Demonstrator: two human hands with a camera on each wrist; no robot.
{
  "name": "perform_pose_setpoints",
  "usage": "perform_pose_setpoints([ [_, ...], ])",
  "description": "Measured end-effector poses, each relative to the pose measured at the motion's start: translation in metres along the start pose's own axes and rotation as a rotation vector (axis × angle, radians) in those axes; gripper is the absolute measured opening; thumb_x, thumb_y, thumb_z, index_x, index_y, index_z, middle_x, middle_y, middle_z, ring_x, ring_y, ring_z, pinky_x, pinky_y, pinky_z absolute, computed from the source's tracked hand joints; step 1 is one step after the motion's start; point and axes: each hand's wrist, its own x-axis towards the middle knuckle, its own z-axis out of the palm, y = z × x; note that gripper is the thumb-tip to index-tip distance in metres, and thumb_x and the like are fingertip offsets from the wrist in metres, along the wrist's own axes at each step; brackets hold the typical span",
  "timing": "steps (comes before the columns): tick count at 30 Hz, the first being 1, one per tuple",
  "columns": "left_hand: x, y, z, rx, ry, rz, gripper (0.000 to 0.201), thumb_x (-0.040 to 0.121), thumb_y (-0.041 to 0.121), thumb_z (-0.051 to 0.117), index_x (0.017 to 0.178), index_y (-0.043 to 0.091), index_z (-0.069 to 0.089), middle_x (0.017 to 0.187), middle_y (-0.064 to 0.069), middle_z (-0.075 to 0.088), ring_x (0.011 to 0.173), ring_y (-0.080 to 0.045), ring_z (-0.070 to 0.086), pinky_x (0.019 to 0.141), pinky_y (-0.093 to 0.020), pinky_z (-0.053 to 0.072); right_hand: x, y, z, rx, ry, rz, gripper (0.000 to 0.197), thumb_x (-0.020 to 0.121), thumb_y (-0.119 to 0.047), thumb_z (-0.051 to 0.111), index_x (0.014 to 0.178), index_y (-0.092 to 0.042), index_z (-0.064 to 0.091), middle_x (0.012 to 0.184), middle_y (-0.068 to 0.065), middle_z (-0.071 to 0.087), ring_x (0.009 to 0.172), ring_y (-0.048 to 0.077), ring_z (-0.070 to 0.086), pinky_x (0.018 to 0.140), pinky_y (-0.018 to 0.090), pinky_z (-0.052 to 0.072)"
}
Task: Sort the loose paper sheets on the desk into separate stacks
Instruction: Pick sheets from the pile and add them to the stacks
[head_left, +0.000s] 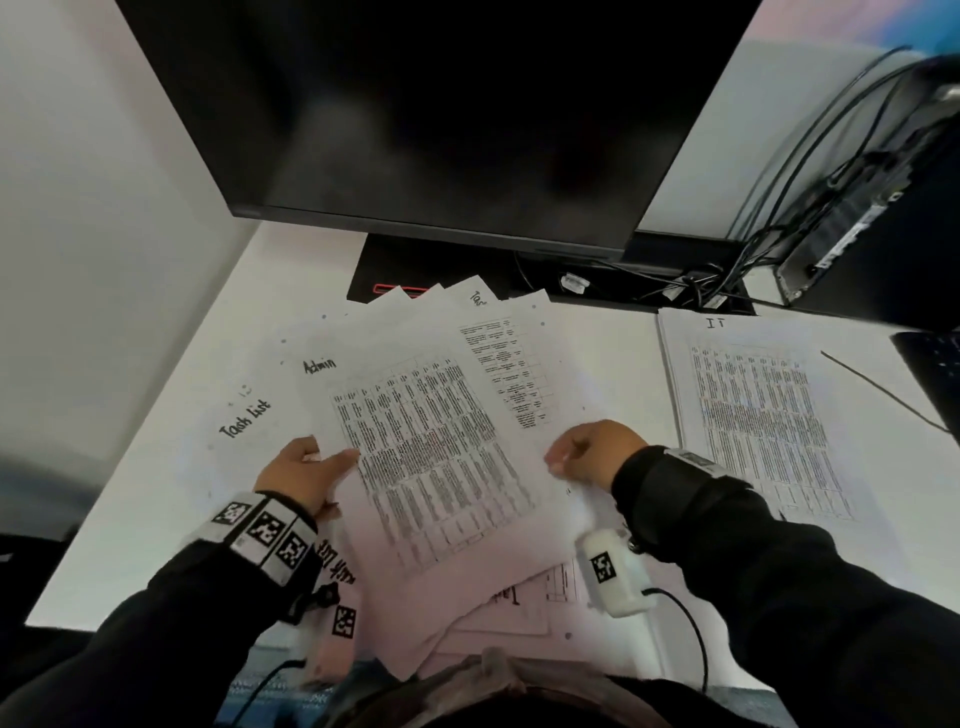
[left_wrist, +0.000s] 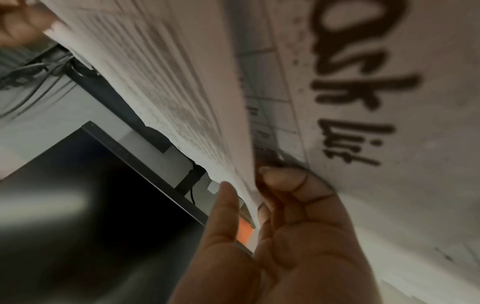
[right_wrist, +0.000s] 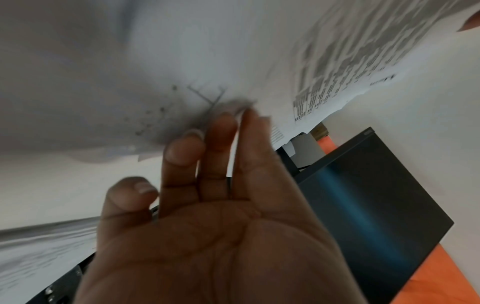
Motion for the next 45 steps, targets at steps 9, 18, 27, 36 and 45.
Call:
perform_pose_setpoints([
  [9,0.006,-0.002,-0.001,0.153,0.048,0.186,0.026,0.086,0.016,0.064,0.112,0.012,0.063,0.104,-0.007,0.068,0.088,-0.024,0.061,0.084,-0.032,0.046,0.013,0.013,-0.016,0.532,0.217,0.282,0.051,0.081,-0.026,0.071,0.125,-0.017,0.046,0.106,0.012,0.063,0.09,0.027,0.061,0.093,0.039,0.05],
  [18,-0.004,0.006,-0.009,0.162,0.001,0.242,0.026,0.087,0.014,0.062,0.113,0.01,0.065,0.101,-0.007,0.067,0.082,-0.019,0.056,0.077,-0.026,0.041,0.013,0.018,-0.034,0.139,0.365,0.187,0.01,0.09,-0.016,0.057,0.083,-0.01,0.055,0.08,0.006,0.055,0.071,0.02,0.05,0.059,0.022,0.036],
  [27,0.004,0.027,-0.05,0.159,-0.007,0.409,0.015,0.087,0.021,0.062,0.101,0.017,0.066,0.09,-0.005,0.066,0.086,-0.025,0.062,0.077,-0.03,0.044,0.0,0.02,-0.073,-0.03,0.326,0.135,0.01,0.092,-0.01,0.052,0.094,-0.007,0.062,0.093,0.009,0.059,0.093,0.027,0.057,0.076,0.021,0.034],
  [36,-0.021,0.042,-0.024,0.345,-0.23,0.567,0.035,0.082,0.024,0.068,0.115,0.026,0.055,0.092,0.008,0.063,0.083,-0.012,0.058,0.08,-0.03,0.043,-0.016,-0.032,-0.045,0.006,0.174,-0.104,0.026,0.091,-0.011,0.054,0.067,-0.021,0.057,0.067,-0.009,0.054,0.063,0.006,0.048,0.058,0.009,0.036],
  [45,0.01,0.026,-0.032,0.406,0.065,0.412,0.042,0.082,0.02,0.068,0.12,0.012,0.052,0.1,-0.011,0.064,0.085,-0.026,0.057,0.072,-0.029,0.041,0.0,-0.003,-0.021,0.379,0.139,0.155,0.009,0.089,-0.012,0.06,0.095,-0.019,0.061,0.086,0.011,0.068,0.071,0.022,0.061,0.068,0.032,0.053],
])
